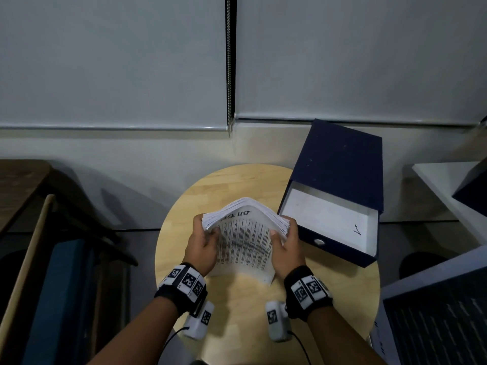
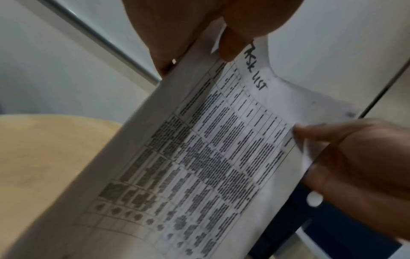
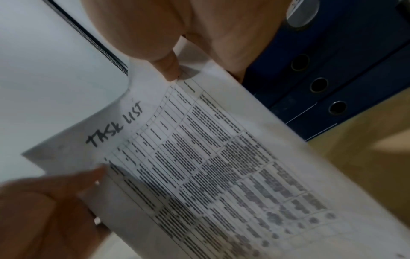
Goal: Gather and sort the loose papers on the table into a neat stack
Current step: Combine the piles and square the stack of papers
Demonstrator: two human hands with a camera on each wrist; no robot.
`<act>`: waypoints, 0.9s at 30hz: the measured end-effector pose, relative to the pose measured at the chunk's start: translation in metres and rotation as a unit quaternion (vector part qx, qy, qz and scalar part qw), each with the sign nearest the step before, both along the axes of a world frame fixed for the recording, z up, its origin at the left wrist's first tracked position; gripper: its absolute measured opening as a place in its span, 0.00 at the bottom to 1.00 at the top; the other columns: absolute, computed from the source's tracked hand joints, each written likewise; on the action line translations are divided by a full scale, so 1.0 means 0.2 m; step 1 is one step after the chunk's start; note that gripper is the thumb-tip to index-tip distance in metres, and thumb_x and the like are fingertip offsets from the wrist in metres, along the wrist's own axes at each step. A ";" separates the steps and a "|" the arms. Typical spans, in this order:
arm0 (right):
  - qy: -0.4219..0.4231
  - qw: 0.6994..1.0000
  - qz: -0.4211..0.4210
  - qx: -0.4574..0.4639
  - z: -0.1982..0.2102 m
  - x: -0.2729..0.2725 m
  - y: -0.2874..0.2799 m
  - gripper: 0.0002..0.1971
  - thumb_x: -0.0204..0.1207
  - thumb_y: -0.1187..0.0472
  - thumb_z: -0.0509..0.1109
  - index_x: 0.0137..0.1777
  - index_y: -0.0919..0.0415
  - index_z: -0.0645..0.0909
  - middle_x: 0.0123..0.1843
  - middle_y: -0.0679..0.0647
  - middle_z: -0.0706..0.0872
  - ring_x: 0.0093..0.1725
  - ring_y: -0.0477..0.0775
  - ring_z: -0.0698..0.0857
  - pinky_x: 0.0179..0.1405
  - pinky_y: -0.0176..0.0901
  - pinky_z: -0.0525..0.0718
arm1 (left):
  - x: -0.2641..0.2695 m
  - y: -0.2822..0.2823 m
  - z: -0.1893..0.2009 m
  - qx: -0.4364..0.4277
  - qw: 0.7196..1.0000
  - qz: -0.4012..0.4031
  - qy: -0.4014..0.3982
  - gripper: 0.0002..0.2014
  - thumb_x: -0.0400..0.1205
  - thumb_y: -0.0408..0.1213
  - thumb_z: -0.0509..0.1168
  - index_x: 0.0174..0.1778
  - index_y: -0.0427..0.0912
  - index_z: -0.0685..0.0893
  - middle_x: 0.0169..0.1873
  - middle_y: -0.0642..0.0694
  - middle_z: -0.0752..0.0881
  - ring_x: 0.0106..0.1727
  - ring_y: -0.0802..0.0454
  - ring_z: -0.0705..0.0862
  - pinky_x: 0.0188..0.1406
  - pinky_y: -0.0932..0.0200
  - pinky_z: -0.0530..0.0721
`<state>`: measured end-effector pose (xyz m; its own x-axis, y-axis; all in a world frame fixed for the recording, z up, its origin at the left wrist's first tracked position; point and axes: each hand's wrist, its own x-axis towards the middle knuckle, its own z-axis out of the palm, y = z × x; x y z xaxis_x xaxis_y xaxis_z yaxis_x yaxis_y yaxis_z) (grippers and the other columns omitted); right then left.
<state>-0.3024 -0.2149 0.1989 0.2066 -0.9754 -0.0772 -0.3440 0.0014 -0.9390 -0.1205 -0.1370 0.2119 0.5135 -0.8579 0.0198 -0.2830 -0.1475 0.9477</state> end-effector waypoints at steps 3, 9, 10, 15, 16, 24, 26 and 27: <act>-0.026 0.999 -0.010 -0.036 0.04 -0.01 0.01 0.11 0.85 0.58 0.63 0.65 0.48 0.72 0.55 0.47 0.86 0.55 0.51 0.87 0.59 0.57 0.87 | -0.03 0.03 0.00 -0.027 0.998 0.009 0.052 0.13 0.86 0.31 0.58 0.59 0.54 0.68 0.46 0.55 0.84 0.40 0.70 0.83 0.45 0.54 0.81; -0.046 0.999 -0.008 0.018 -0.01 -0.12 0.08 0.25 0.82 0.62 0.68 0.71 0.35 0.67 0.68 0.47 0.82 0.66 0.52 0.83 0.69 0.55 0.82 | -0.01 0.12 -0.08 -0.017 0.993 -0.027 0.111 0.27 0.67 0.48 0.69 0.63 0.60 0.71 0.58 0.55 0.81 0.54 0.65 0.82 0.50 0.61 0.82; -0.062 0.998 -0.012 -0.002 0.00 -0.12 0.07 0.27 0.80 0.67 0.69 0.66 0.33 0.68 0.65 0.47 0.83 0.64 0.50 0.84 0.67 0.54 0.84 | 0.01 0.10 -0.08 -0.019 0.992 -0.026 0.123 0.31 0.66 0.44 0.71 0.66 0.60 0.72 0.60 0.55 0.82 0.57 0.63 0.82 0.49 0.65 0.82; -0.084 0.996 0.004 -0.018 0.01 -0.12 0.01 0.38 0.70 0.82 0.67 0.66 0.38 0.70 0.61 0.49 0.83 0.61 0.45 0.84 0.65 0.52 0.84 | 0.07 0.02 -0.06 -0.008 0.991 -0.023 0.132 0.40 0.60 0.26 0.64 0.71 0.54 0.74 0.64 0.47 0.82 0.65 0.48 0.81 0.56 0.54 0.83; -0.082 0.997 -0.001 -0.011 0.01 -0.11 0.00 0.38 0.70 0.83 0.67 0.68 0.41 0.69 0.60 0.48 0.83 0.60 0.42 0.85 0.65 0.53 0.85 | 0.08 0.00 -0.06 -0.006 0.992 -0.016 0.129 0.40 0.60 0.25 0.64 0.70 0.55 0.75 0.63 0.46 0.83 0.65 0.46 0.81 0.58 0.47 0.83; -0.043 0.999 -0.008 0.030 -0.04 -0.09 -0.03 0.29 0.75 0.74 0.68 0.73 0.52 0.67 0.61 0.49 0.85 0.60 0.49 0.85 0.68 0.62 0.82 | 0.08 -0.07 -0.07 0.013 0.995 -0.037 0.090 0.35 0.73 0.21 0.65 0.60 0.71 0.71 0.55 0.60 0.84 0.55 0.73 0.82 0.50 0.65 0.82; -0.029 0.999 -0.003 0.042 -0.05 -0.06 -0.02 0.28 0.80 0.64 0.68 0.78 0.52 0.63 0.71 0.54 0.82 0.69 0.57 0.82 0.73 0.64 0.78 | 0.05 -0.08 -0.05 0.011 0.996 -0.036 0.084 0.27 0.82 0.23 0.62 0.57 0.68 0.69 0.49 0.60 0.84 0.44 0.79 0.82 0.41 0.72 0.80; -0.021 0.998 -0.003 0.052 -0.06 -0.06 -0.02 0.29 0.83 0.59 0.66 0.81 0.51 0.59 0.76 0.56 0.77 0.75 0.59 0.77 0.76 0.64 0.75 | 0.04 -0.09 -0.05 0.012 0.996 -0.031 0.079 0.23 0.84 0.26 0.60 0.54 0.66 0.69 0.46 0.59 0.84 0.40 0.78 0.82 0.40 0.68 0.79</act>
<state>-0.3138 -0.2188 0.1871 0.2068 -0.9634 -0.1704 -0.3048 0.1021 -0.9469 -0.1122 -0.1559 0.2016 0.4548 -0.8872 -0.0775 -0.1391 -0.1567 0.9778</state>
